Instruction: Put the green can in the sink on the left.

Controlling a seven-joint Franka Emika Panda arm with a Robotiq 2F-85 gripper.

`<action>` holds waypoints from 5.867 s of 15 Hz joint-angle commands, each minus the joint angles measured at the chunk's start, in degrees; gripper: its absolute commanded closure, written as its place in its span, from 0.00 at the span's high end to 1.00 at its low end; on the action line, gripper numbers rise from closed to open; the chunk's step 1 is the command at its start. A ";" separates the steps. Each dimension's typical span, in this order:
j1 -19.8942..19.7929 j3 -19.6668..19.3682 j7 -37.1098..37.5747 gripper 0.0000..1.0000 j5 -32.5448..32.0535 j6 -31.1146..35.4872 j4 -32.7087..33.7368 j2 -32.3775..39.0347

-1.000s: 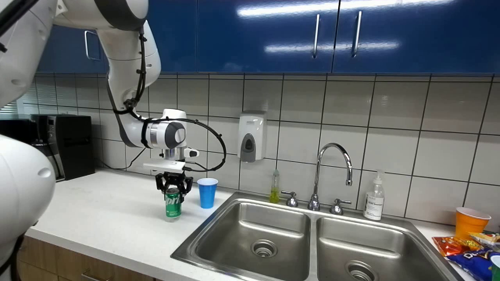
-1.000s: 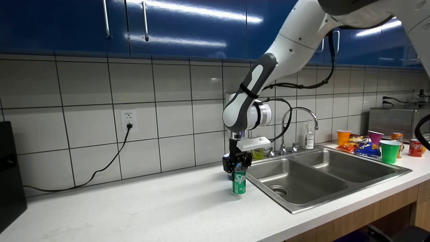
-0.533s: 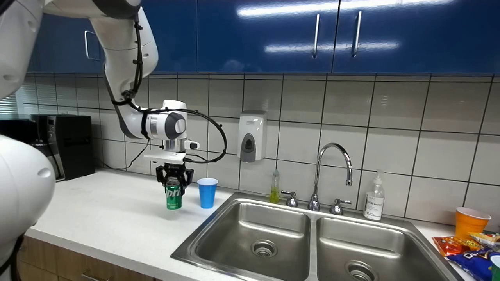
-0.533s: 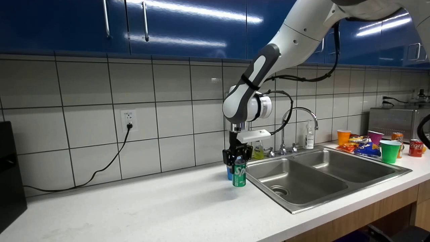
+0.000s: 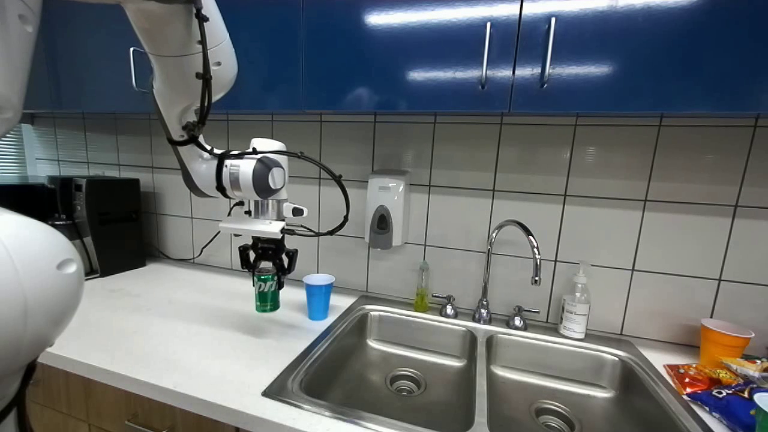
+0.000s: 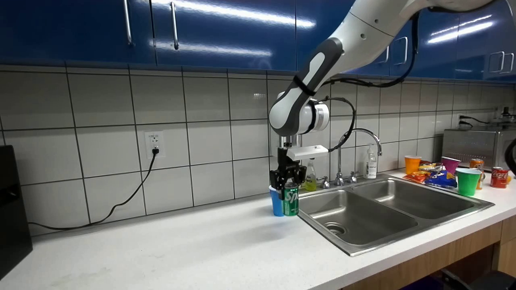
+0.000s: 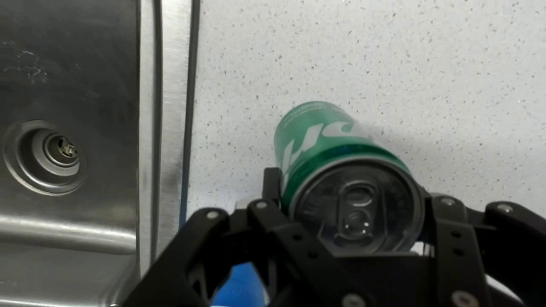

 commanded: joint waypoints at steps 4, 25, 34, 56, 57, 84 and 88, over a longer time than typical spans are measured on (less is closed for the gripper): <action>-0.56 0.28 1.11 0.39 -0.82 -3.46 -4.84 -6.94; -2.95 -1.39 1.56 0.39 -0.18 -9.36 -16.44 -22.22; -6.14 -3.70 2.22 0.39 -1.60 -8.88 -20.38 -24.40; -14.85 -11.69 5.32 0.39 -8.79 -0.71 -17.40 -14.30; -14.88 -11.94 5.38 0.39 -8.65 -0.28 -16.76 -13.40; -14.37 -17.44 13.12 0.39 -5.85 6.74 3.52 12.84; -14.21 -17.44 13.99 0.39 -4.41 8.46 4.43 15.46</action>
